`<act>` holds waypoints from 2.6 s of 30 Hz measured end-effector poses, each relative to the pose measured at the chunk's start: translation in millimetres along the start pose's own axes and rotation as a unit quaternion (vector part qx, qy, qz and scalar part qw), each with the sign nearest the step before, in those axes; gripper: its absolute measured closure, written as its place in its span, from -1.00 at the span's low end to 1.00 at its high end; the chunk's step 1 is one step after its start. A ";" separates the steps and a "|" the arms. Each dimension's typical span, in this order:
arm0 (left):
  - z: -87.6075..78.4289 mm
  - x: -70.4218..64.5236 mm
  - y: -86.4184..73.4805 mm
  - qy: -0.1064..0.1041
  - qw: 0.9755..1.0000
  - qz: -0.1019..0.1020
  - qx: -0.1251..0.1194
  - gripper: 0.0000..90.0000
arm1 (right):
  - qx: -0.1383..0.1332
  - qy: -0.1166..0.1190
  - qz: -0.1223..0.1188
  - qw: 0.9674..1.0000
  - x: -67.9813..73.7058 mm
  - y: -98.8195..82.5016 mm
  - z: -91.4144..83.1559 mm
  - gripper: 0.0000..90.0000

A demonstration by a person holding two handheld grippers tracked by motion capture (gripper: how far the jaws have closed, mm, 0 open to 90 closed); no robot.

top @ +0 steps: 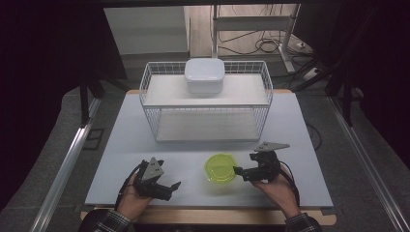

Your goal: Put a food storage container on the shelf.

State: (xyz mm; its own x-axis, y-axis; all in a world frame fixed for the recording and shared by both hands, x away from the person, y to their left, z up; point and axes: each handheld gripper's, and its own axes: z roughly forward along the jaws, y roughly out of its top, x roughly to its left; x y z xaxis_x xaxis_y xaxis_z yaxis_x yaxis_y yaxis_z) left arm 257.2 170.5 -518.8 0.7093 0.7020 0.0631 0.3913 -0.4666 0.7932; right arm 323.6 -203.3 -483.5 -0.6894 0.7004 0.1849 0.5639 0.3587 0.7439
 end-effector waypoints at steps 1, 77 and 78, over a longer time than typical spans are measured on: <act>0.1 0.0 0.0 0.000 1.000 0.000 0.000 -0.91 | -0.001 0.007 0.002 1.000 0.4 1.7 1.3 -0.52; -2.1 1.6 0.1 0.007 1.000 0.004 -0.003 -0.92 | -0.077 0.170 0.187 0.965 -12.5 92.3 -29.6 0.82; -2.6 1.9 0.2 0.008 1.000 0.005 -0.003 -0.92 | -0.080 0.171 0.183 0.965 -11.4 96.0 -30.9 0.82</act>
State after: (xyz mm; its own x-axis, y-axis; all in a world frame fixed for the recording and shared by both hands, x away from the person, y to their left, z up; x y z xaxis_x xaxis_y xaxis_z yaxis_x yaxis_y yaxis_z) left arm 257.1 173.1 -517.0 0.7044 0.7052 0.0808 0.3807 -0.4715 0.7955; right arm 371.6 -196.0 -394.4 -0.5827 0.5075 0.6348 0.7397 0.0076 0.6729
